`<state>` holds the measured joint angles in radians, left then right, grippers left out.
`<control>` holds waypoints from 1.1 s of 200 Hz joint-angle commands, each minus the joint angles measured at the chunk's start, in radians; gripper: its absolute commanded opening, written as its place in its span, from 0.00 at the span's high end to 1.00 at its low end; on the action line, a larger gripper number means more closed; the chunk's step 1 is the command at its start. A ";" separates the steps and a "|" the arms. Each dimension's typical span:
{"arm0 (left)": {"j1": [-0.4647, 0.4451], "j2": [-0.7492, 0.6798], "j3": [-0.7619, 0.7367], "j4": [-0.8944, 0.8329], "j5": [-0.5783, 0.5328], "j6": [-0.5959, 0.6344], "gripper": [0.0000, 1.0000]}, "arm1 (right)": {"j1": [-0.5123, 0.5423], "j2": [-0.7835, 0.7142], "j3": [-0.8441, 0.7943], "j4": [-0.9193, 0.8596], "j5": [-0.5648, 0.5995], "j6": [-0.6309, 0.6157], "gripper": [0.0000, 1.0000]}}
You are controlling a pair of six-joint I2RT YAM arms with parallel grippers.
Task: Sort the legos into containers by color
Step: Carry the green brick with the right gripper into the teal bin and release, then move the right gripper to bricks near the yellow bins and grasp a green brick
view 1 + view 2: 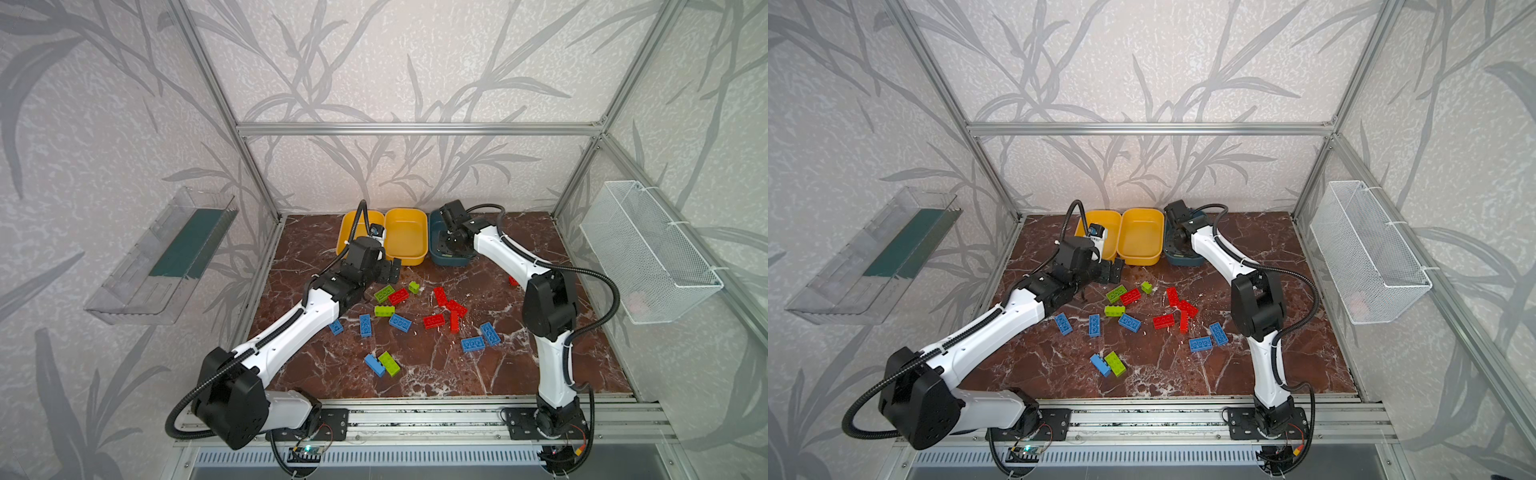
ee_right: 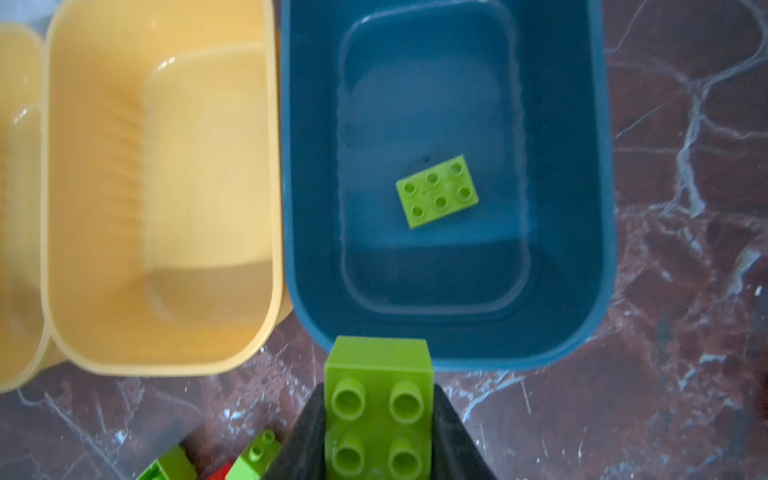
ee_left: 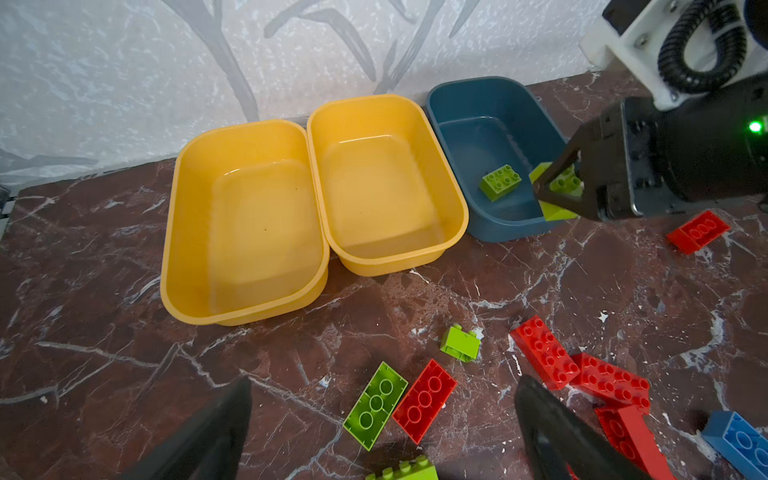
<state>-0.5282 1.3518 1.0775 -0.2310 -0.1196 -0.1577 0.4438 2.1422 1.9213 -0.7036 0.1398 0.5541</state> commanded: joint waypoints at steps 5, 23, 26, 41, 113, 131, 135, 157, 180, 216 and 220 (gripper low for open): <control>0.002 0.027 0.051 0.002 0.016 0.010 0.02 | -0.039 0.086 0.084 0.048 -0.011 -0.030 0.67; 0.002 0.051 0.079 -0.010 0.016 0.011 0.02 | -0.059 0.145 0.157 0.063 -0.016 -0.024 0.67; 0.003 0.054 0.082 -0.012 0.018 0.011 0.02 | -0.063 0.160 0.176 0.064 -0.018 -0.023 0.66; 0.003 0.069 0.104 -0.026 0.017 0.013 0.02 | -0.076 0.216 0.248 0.065 -0.030 -0.024 0.65; 0.004 0.088 0.144 -0.053 -0.005 0.038 0.01 | -0.108 0.460 0.686 -0.077 -0.101 -0.034 0.38; 0.005 0.078 0.136 -0.051 -0.010 0.043 0.01 | -0.106 0.434 0.675 -0.079 -0.130 -0.036 0.37; 0.004 0.075 0.131 -0.049 -0.012 0.043 0.02 | -0.105 0.425 0.666 -0.079 -0.135 -0.037 0.37; 0.005 0.035 0.084 -0.025 -0.021 0.042 0.01 | -0.089 0.349 0.600 -0.096 -0.138 -0.058 0.36; 0.008 -0.002 0.028 -0.005 -0.022 0.035 0.01 | -0.060 0.271 0.530 -0.136 -0.142 -0.095 0.36; 0.008 -0.037 -0.021 0.026 -0.001 0.024 0.01 | 0.002 0.131 0.347 -0.158 -0.145 -0.120 0.36; 0.008 -0.043 -0.026 0.028 0.002 0.023 0.01 | 0.009 0.111 0.315 -0.149 -0.144 -0.120 0.36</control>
<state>-0.5270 1.3521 1.0832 -0.2459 -0.1268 -0.1345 0.4026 2.3981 2.3573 -0.8238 0.0082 0.4675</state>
